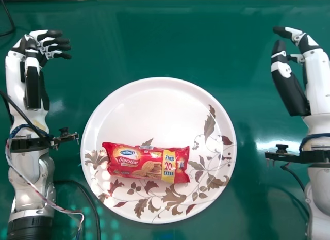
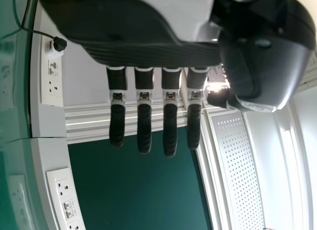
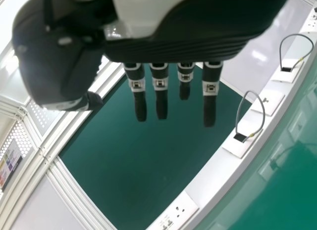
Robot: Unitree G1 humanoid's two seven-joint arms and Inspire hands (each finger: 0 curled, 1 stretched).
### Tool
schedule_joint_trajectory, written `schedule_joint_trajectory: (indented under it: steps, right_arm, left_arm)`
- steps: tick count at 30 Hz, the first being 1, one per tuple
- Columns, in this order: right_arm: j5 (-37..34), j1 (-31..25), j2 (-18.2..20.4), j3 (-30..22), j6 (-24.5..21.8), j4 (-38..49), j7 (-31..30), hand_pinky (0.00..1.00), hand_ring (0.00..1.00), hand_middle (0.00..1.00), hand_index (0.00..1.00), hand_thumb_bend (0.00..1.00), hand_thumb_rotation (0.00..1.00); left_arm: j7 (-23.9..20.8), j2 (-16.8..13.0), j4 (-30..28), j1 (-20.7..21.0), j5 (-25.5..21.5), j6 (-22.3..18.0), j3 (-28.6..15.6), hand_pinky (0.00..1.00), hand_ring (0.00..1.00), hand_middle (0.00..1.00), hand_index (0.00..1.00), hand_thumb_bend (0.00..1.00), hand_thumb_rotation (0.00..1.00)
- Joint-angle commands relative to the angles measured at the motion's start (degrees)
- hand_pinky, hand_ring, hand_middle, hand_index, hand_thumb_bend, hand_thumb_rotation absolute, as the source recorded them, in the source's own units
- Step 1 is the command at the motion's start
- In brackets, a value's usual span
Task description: Pick up biscuit and place it in the plate
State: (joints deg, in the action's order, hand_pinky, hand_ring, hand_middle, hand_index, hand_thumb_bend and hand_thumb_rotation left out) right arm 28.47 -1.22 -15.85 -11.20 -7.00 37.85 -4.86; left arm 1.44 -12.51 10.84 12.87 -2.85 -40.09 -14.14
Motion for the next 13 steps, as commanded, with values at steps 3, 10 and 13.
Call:
schedule_joint_trajectory:
  steps: [3, 10, 13]
  right_arm:
    - [-1.16, -0.9, -0.48, -0.69, 0.3, 0.59, -0.26, 0.7, 0.83, 0.88, 0.83, 0.5, 0.6]
    - [-1.94, -0.75, -0.61, -1.18, 0.46, 0.45, 0.06, 0.69, 0.83, 0.88, 0.82, 0.52, 0.57]
    - [-2.22, -0.73, -0.82, -1.42, 0.51, 0.38, -0.1, 0.69, 0.83, 0.88, 0.82, 0.51, 0.54]
  left_arm:
    - [-0.18, 0.26, 1.46, -2.66, 0.31, -0.02, -0.26, 0.44, 0.54, 0.58, 0.62, 0.1, 0.27]
    - [-0.81, 0.54, 1.03, -2.55, 1.06, -0.06, -0.18, 0.44, 0.54, 0.57, 0.62, 0.1, 0.23]
    - [-0.91, 0.49, 1.04, -2.58, 1.15, -0.11, 0.01, 0.44, 0.54, 0.57, 0.62, 0.1, 0.2]
